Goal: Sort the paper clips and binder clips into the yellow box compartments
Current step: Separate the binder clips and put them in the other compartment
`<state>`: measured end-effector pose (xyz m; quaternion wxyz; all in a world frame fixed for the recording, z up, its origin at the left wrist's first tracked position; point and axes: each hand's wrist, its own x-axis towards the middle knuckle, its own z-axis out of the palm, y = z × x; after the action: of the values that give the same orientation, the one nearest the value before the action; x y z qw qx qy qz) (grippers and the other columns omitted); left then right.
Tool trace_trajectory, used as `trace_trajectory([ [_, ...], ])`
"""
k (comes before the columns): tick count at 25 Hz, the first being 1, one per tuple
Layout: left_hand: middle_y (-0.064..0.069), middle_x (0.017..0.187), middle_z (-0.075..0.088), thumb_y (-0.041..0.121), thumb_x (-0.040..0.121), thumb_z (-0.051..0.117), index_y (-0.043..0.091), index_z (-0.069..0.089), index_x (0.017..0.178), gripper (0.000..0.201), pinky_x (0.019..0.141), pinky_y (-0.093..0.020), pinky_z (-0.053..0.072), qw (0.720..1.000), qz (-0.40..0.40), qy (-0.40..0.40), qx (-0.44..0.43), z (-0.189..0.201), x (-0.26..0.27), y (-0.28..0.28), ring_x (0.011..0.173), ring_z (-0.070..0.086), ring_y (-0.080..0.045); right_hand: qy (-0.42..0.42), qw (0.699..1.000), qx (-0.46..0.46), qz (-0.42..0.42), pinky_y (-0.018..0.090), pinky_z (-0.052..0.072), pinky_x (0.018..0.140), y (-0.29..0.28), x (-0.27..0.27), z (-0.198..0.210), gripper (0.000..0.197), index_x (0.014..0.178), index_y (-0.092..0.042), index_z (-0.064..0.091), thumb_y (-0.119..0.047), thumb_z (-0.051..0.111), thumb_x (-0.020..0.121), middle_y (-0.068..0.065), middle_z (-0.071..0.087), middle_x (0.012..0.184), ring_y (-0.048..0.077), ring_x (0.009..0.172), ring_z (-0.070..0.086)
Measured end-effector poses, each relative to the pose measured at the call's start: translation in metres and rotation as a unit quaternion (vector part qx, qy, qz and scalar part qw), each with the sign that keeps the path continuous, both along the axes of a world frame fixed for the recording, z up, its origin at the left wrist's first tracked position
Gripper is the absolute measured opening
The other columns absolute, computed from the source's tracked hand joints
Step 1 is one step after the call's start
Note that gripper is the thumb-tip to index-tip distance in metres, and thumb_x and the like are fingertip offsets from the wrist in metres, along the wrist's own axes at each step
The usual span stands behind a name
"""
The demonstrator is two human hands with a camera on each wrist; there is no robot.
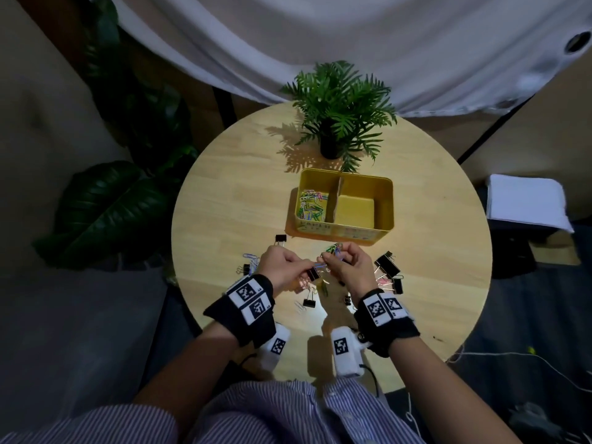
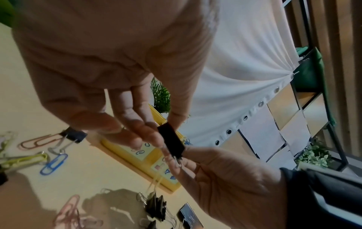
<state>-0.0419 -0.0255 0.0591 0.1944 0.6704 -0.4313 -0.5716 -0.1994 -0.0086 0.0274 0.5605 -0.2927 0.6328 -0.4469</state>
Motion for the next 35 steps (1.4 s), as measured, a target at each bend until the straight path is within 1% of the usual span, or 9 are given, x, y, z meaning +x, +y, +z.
trace_trajectory([
  [4, -0.010, 0.065, 0.067, 0.014, 0.085, 0.068, 0.004, 0.064, 0.069, 0.019, 0.040, -0.019, 0.043, 0.998, 0.031, 0.002, 0.052, 0.000, 0.016, -0.004, 0.047, 0.064, -0.012, 0.083, 0.995, 0.043, -0.041, 0.026, 0.054, 0.052, -0.011, -0.006, 0.002, 0.016, 0.087, -0.012, 0.056, -0.006, 0.070, 0.082, 0.012, 0.062, 0.079, 0.019, 0.068, 0.067],
  [9, -0.023, 0.085, 0.067, 0.005, 0.092, 0.058, 0.004, 0.057, 0.091, 0.003, 0.070, -0.044, 0.061, 0.997, 0.046, -0.030, 0.061, -0.017, 0.034, -0.007, 0.056, 0.066, -0.023, 0.217, 0.971, -0.103, -0.014, 0.006, 0.049, 0.055, -0.071, 0.005, 0.055, 0.020, 0.107, -0.013, 0.062, -0.010, 0.064, 0.087, -0.008, 0.060, 0.085, -0.003, 0.065, 0.058],
  [14, -0.022, 0.092, 0.072, 0.011, 0.090, 0.064, 0.016, 0.060, 0.085, 0.009, 0.075, -0.049, 0.060, 0.998, 0.035, -0.025, 0.054, -0.032, 0.017, -0.010, 0.066, 0.068, -0.028, 0.398, 0.900, -0.007, 0.177, 0.036, 0.050, 0.094, -0.126, -0.004, 0.062, 0.030, 0.117, -0.012, 0.064, -0.019, 0.065, 0.088, 0.008, 0.065, 0.117, 0.023, 0.104, 0.062],
  [16, -0.020, 0.097, 0.072, 0.013, 0.089, 0.065, 0.017, 0.060, 0.092, 0.007, 0.076, -0.049, 0.060, 0.998, 0.048, -0.015, 0.027, -0.033, 0.003, -0.012, 0.074, 0.070, -0.031, 0.413, 0.896, -0.084, 0.141, 0.040, 0.056, 0.084, -0.116, -0.022, 0.063, 0.020, 0.108, -0.016, 0.067, -0.016, 0.059, 0.090, 0.007, 0.071, 0.102, 0.020, 0.089, 0.068],
  [19, -0.016, 0.120, 0.064, 0.015, 0.084, 0.072, 0.010, 0.052, 0.124, 0.044, 0.090, -0.045, 0.055, 0.998, 0.009, -0.062, -0.008, -0.039, -0.014, -0.018, 0.102, 0.066, -0.032, 0.375, 0.909, -0.144, 0.111, 0.029, 0.058, 0.067, -0.072, -0.063, 0.059, 0.015, 0.094, -0.015, 0.069, -0.010, 0.055, 0.091, 0.003, 0.071, 0.084, 0.013, 0.071, 0.069],
  [22, -0.010, 0.124, 0.055, 0.021, 0.083, 0.073, 0.010, 0.051, 0.124, 0.048, 0.086, -0.040, 0.052, 0.933, -0.185, -0.293, -0.094, -0.040, -0.025, -0.007, 0.111, 0.057, -0.028, 0.444, 0.878, -0.101, 0.145, 0.024, 0.053, 0.068, -0.018, -0.103, 0.035, 0.013, 0.093, -0.012, 0.072, -0.008, 0.060, 0.088, 0.005, 0.072, 0.083, 0.014, 0.069, 0.065],
  [27, -0.002, 0.117, 0.057, 0.019, 0.087, 0.067, 0.020, 0.056, 0.123, 0.038, 0.082, -0.033, 0.052, 0.866, -0.405, -0.233, -0.180, -0.043, -0.066, 0.020, 0.103, 0.058, -0.020, 0.529, 0.806, 0.041, 0.261, 0.029, 0.048, 0.065, 0.036, -0.125, -0.022, 0.011, 0.088, -0.018, 0.073, -0.013, 0.064, 0.083, 0.007, 0.068, 0.085, 0.028, 0.079, 0.064],
  [32, -0.020, 0.145, 0.031, 0.008, 0.095, 0.051, 0.024, 0.025, 0.149, 0.063, 0.080, -0.044, 0.053, 0.751, -0.527, -0.345, -0.199, -0.058, -0.096, 0.025, 0.123, 0.041, -0.036, 0.567, 0.766, 0.011, 0.303, 0.025, 0.037, 0.058, 0.068, -0.112, -0.030, 0.017, 0.101, -0.022, 0.068, -0.022, 0.054, 0.091, 0.004, 0.061, 0.093, 0.026, 0.076, 0.062],
  [35, -0.020, 0.150, 0.023, -0.005, 0.086, 0.055, 0.020, 0.015, 0.152, 0.081, 0.085, -0.045, 0.053, 0.753, -0.507, -0.373, -0.194, -0.060, -0.091, 0.022, 0.129, 0.035, -0.037, 0.577, 0.744, -0.012, 0.337, 0.025, 0.037, 0.051, 0.088, -0.111, -0.036, 0.014, 0.093, -0.020, 0.066, -0.024, 0.053, 0.090, 0.000, 0.059, 0.088, 0.023, 0.069, 0.061],
])
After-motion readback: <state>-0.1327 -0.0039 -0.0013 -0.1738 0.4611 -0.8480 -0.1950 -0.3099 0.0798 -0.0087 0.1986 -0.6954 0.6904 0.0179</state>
